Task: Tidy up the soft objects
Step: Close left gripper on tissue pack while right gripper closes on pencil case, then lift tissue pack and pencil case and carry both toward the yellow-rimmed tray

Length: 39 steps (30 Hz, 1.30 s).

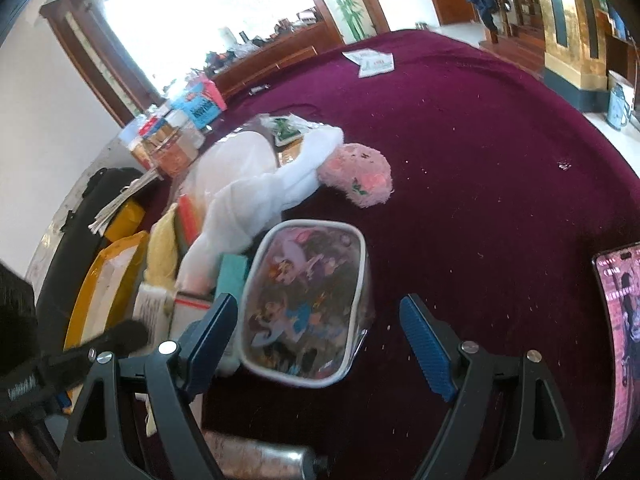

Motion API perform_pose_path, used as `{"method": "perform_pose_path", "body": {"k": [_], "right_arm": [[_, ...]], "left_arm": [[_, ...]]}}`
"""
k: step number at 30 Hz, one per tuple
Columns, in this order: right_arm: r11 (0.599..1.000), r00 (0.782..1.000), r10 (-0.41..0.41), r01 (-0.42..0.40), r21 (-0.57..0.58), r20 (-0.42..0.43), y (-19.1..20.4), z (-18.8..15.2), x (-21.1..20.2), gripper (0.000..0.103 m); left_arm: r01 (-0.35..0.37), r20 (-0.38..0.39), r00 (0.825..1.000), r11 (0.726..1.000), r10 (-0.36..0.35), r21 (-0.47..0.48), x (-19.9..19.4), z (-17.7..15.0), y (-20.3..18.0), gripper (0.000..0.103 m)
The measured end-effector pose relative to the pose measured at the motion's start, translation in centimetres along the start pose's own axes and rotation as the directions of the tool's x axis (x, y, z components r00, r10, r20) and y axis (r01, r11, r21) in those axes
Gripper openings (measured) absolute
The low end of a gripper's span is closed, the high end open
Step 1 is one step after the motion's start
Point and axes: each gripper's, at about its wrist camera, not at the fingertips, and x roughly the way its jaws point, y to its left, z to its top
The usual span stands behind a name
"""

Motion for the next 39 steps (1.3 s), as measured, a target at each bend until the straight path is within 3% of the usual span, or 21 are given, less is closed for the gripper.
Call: {"method": "perform_pose_path", "body": {"k": [4,9,13,15,23,32,39], "right_arm": [[1.000,0.998,-0.003,0.006,0.031,-0.069,0.1,1.1,1.8,0.083],[0.999,0.995,-0.043,0.045,0.023,-0.095,1.0,1.8,3.1,0.083],[0.991,0.988,-0.127,0.124,-0.041,-0.084,2.2,1.6,3.6,0.083],[0.989,0.987,-0.140,0.137,-0.055,-0.072,2.2,1.3,3.4,0.078],[0.993,0.991,-0.120,0.118,-0.026,-0.066,1.2,1.1,2.7,0.077],[0.989,0.989,-0.147,0.147,0.023,0.008,-0.4,1.0,0.4,0.077],[0.999,0.993,-0.040,0.040,0.003,0.115,0.3,1.0,-1.6,0.077]], "left_arm": [[-0.007,0.005,1.000,1.000,0.007,0.015,0.2,-0.1,-0.2,0.067],[-0.013,0.012,1.000,1.000,0.013,0.022,0.4,-0.1,-0.3,0.067],[-0.016,0.013,1.000,1.000,0.016,0.024,0.4,-0.1,-0.3,0.067],[-0.017,0.012,1.000,0.999,0.017,0.028,0.4,-0.1,-0.2,0.067],[-0.016,0.010,1.000,1.000,0.016,0.022,0.5,-0.1,-0.2,0.068],[-0.020,0.006,1.000,0.999,0.020,0.028,0.7,0.1,-0.5,0.073],[-0.055,0.018,0.998,0.996,0.054,0.074,1.1,-0.1,-1.5,0.074]]}}
